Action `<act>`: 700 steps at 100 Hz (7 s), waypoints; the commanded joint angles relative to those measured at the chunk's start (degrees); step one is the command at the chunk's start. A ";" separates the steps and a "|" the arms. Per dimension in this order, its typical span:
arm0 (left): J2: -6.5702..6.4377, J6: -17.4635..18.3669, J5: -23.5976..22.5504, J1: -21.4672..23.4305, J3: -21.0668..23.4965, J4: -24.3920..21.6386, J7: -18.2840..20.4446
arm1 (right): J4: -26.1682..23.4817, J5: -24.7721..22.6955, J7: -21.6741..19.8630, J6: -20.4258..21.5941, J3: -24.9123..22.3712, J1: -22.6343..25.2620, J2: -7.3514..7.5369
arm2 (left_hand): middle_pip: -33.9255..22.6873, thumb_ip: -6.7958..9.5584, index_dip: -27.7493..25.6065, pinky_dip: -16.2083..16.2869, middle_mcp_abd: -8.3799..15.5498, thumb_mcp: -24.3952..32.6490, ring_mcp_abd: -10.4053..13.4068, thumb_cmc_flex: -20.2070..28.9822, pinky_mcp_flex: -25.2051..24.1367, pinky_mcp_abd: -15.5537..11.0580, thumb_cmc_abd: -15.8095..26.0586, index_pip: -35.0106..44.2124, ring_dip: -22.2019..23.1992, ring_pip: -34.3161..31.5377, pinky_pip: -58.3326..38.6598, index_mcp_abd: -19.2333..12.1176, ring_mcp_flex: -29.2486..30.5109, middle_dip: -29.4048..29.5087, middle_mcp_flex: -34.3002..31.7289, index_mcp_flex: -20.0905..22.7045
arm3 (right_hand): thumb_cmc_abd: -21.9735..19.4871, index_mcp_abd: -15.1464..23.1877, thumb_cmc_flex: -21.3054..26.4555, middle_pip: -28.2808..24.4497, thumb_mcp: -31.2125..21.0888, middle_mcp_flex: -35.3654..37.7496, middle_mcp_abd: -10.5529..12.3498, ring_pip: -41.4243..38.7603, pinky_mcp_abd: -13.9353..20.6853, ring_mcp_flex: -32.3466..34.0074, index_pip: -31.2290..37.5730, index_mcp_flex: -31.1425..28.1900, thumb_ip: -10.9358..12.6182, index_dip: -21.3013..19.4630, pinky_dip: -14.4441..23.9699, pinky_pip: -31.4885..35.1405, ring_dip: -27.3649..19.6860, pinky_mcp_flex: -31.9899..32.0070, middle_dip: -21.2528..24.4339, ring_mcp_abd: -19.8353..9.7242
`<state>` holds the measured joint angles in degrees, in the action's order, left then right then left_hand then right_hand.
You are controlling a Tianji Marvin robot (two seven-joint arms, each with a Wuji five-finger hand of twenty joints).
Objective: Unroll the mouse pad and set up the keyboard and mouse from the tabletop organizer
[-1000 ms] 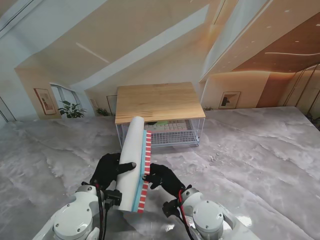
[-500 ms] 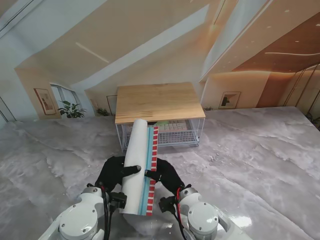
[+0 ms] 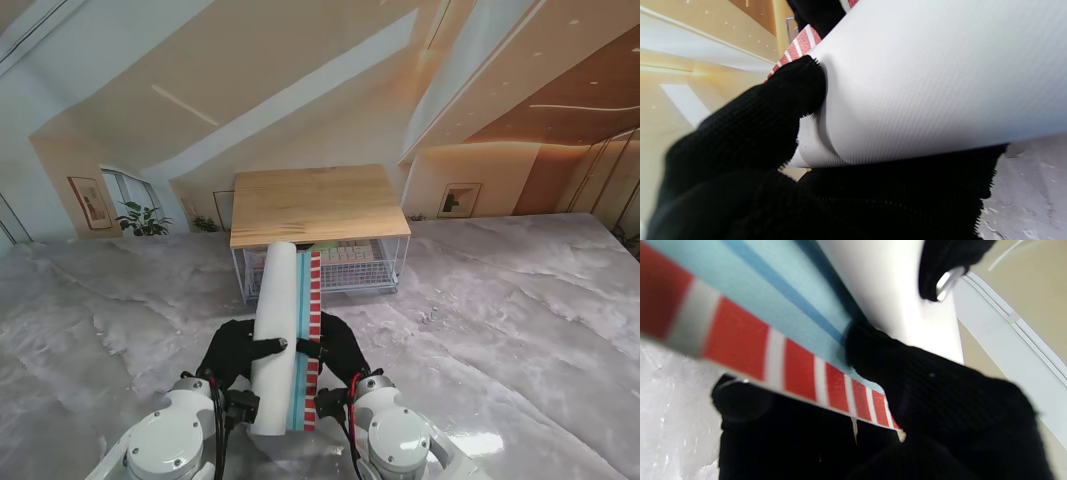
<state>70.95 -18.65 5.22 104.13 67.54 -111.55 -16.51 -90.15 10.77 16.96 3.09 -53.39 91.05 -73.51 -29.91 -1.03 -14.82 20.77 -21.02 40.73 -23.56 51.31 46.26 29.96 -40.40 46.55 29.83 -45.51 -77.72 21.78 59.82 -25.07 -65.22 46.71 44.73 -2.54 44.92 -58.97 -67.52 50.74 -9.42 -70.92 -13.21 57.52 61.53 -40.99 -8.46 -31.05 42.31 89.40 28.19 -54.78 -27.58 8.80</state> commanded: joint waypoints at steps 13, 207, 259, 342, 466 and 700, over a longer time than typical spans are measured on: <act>-0.49 -3.81 -3.66 0.92 -0.74 0.51 3.88 | -2.23 -0.89 -2.28 -3.14 -1.81 0.85 0.66 | 0.07 0.50 -1.53 0.94 -0.78 2.67 -1.34 4.94 -1.41 -2.05 3.33 2.96 1.15 -2.35 -1.54 -2.80 -1.48 0.08 1.46 0.30 | 1.70 1.92 3.98 -0.64 -6.36 3.29 -2.68 -2.82 0.67 5.25 0.88 -5.60 3.23 -1.61 2.72 4.40 -2.12 -4.98 -1.29 2.62; -5.46 28.19 -37.33 -11.18 -7.47 24.64 4.90 | -2.94 -6.55 -9.77 -26.52 -4.52 -2.63 2.14 | 8.22 2.79 -2.65 2.93 13.53 -6.59 14.26 -8.79 -51.09 -15.85 23.85 -20.96 -7.53 21.62 29.69 -12.75 -51.98 7.49 44.89 -22.45 | 6.58 1.34 5.46 2.38 -12.15 6.25 -4.17 -5.85 4.63 11.84 -4.56 -14.21 4.04 -4.79 0.46 11.30 -3.05 -11.18 -8.81 0.01; -4.82 28.11 -31.73 -7.38 -4.67 21.45 4.99 | -2.81 -6.02 -9.61 -27.90 -5.00 -2.88 1.94 | 9.05 3.03 -2.30 3.55 11.98 -9.55 8.59 -12.06 -51.76 -9.59 24.84 -21.00 -6.95 22.65 28.65 -12.19 -51.02 8.19 45.92 -24.36 | 6.76 1.15 5.56 2.35 -12.28 6.36 -4.29 -6.03 4.59 11.99 -4.69 -14.26 4.09 -4.84 0.35 11.54 -3.30 -11.22 -8.80 0.06; -7.70 43.66 -42.45 -10.49 1.35 21.82 10.01 | -3.97 -5.65 -16.12 -30.03 -7.07 -2.73 3.89 | 9.45 1.68 -2.02 -1.25 13.10 -10.82 15.94 -13.42 -50.74 -14.59 28.05 -21.11 -8.80 24.73 38.08 -14.00 -49.12 8.47 34.83 -14.01 | 7.33 0.81 5.78 2.48 -12.47 6.65 -4.53 -6.28 4.52 12.34 -4.90 -14.61 4.13 -4.89 0.32 12.12 -3.48 -11.30 -8.81 0.35; -11.69 27.06 -59.75 -13.09 -0.56 22.83 23.40 | -4.79 -11.60 -24.48 -27.19 -17.91 1.67 7.60 | 13.67 6.24 1.65 7.46 12.31 -15.94 0.58 -13.91 -44.61 -5.02 28.33 -28.86 -7.92 20.55 22.28 -13.05 -41.98 10.73 37.90 -13.93 | 7.98 0.57 5.97 2.80 -12.64 7.18 -4.77 -6.73 4.32 12.39 -5.42 -15.12 4.41 -5.18 0.27 12.76 -3.92 -11.40 -9.02 0.73; -7.27 35.75 -49.30 -10.15 3.63 23.50 2.89 | 6.56 -36.90 -26.21 -32.45 -24.32 -6.63 10.42 | 11.95 4.08 0.26 3.34 13.25 -9.95 11.61 -14.53 -51.40 -12.73 26.44 -26.07 -8.92 23.43 28.80 -14.17 -46.77 9.69 34.58 -11.85 | 6.74 0.29 5.82 2.88 -11.24 6.20 -5.09 -7.07 3.57 11.63 -6.13 -14.17 4.04 -4.89 -0.64 12.15 -2.67 -11.29 -8.13 1.09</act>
<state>63.28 17.19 -44.27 93.98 71.41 -87.96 -14.56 -84.24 -25.59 -9.23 -29.37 -78.38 84.32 -62.23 -17.69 3.86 -14.39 24.41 -8.37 29.85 -13.77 38.10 -4.30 18.39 -13.82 20.46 21.16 -22.50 -49.70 7.49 15.25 -14.93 -30.63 34.68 53.10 -4.60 47.29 -55.23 -75.14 56.31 -13.29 -76.46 -14.22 66.31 52.80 -51.83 -6.58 -34.70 43.08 96.46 25.10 -64.31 -36.19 8.64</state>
